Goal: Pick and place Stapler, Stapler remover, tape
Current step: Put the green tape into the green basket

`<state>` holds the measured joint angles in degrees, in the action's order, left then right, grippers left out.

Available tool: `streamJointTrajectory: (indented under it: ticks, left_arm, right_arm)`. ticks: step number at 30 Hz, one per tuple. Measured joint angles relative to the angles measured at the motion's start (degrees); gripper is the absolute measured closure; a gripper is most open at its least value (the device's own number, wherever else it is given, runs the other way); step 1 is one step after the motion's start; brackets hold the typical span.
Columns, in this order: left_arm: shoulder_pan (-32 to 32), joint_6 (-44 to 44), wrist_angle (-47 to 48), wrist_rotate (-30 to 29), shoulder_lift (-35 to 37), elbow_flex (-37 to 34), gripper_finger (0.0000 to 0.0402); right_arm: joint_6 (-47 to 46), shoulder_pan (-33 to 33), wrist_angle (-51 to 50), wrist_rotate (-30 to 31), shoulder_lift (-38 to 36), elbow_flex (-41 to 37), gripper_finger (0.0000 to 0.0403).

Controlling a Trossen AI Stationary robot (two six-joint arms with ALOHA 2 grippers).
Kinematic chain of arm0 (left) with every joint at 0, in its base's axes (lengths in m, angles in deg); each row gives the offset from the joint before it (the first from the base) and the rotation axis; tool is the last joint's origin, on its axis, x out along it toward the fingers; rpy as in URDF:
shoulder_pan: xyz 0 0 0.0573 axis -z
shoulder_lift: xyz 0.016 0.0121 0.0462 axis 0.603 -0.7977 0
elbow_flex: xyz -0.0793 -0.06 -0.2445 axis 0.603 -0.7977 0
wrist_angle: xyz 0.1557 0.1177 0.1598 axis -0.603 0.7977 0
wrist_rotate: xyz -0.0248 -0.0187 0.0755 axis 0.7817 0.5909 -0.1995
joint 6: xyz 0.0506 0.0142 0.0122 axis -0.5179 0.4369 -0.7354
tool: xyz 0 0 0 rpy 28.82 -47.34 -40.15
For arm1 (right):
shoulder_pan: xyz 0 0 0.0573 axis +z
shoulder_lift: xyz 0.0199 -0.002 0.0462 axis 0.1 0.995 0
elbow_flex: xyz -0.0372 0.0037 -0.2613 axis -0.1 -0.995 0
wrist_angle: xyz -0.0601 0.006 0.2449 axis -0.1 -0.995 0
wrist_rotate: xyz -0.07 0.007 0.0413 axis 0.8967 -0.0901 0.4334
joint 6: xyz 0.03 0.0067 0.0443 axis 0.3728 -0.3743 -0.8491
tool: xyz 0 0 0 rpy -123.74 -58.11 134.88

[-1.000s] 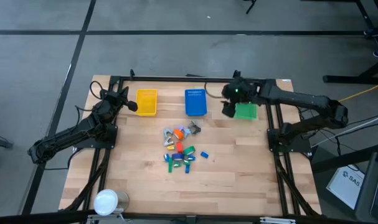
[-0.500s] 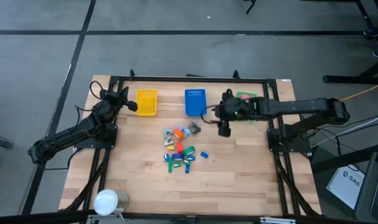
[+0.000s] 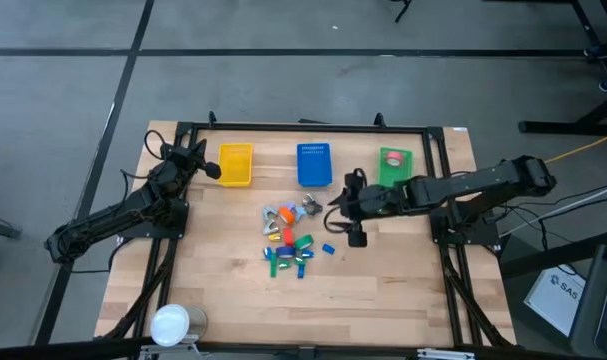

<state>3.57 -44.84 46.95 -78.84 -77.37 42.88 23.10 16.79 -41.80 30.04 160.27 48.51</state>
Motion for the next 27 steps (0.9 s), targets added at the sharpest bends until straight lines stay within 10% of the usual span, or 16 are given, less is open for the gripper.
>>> streamJointTrajectory:
  ticks: [27]
  left_arm:
    - [-0.01,0.0,0.0,0.0,-0.02,0.0,0.04]
  right_arm:
    - [6.47,0.59,15.78,0.46,18.78,-0.02,0.016]
